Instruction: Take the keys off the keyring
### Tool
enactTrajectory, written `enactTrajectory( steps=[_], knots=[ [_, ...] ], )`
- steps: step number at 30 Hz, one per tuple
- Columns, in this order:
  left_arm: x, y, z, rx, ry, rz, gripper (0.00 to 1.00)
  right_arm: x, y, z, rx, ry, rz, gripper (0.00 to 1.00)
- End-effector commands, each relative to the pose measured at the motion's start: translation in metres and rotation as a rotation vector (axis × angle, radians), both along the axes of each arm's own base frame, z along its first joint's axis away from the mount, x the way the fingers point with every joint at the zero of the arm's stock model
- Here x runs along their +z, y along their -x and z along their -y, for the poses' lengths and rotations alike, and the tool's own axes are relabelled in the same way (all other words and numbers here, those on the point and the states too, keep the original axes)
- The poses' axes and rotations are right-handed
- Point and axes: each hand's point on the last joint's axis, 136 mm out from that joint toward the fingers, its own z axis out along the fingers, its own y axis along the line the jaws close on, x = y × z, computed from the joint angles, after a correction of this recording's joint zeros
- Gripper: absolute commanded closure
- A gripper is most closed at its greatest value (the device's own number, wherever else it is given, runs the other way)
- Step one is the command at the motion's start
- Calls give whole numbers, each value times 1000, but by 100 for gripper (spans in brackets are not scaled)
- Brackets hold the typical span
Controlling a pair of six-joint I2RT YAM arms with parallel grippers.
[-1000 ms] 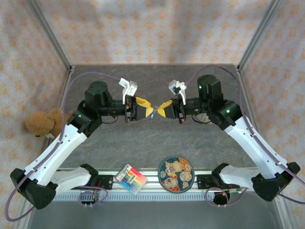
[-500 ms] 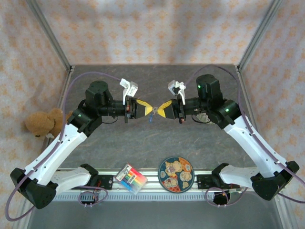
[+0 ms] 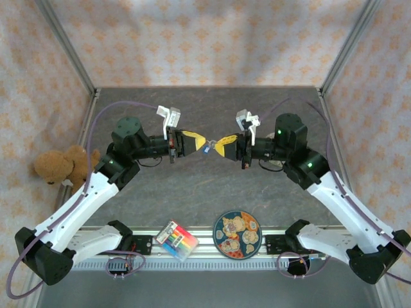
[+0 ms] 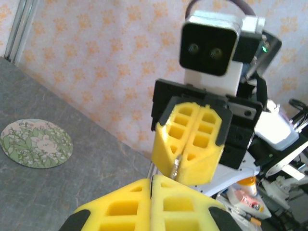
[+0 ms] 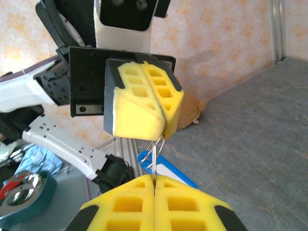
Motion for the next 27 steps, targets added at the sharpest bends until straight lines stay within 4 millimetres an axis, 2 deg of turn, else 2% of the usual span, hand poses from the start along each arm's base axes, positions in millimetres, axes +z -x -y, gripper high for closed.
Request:
enactTrajectory(
  steps=[1, 5, 6, 11, 15, 24, 27],
  knots=[
    [25, -2, -4, 43, 97, 35, 100, 32, 4, -2, -64, -120, 99, 100],
    [22, 1, -4, 42, 93, 35, 100, 30, -2, 3, -138, -173, 98, 100],
    [20, 0, -6, 59, 86, 37, 97, 29, -3, 5, -157, -170, 104, 100],
    [19, 1, -15, 119, 8, 91, 65, 29, -1, 8, -155, -95, 119, 100],
    [20, 0, -18, 128, -57, 114, 54, 25, 1, 7, -107, -12, 103, 100],
    [21, 3, -10, 16, -117, 110, 42, 22, 2, 8, 2, 18, 36, 100],
    [22, 6, -6, -32, -118, 103, 43, 22, 6, 6, 45, 30, 26, 100]
  ],
)
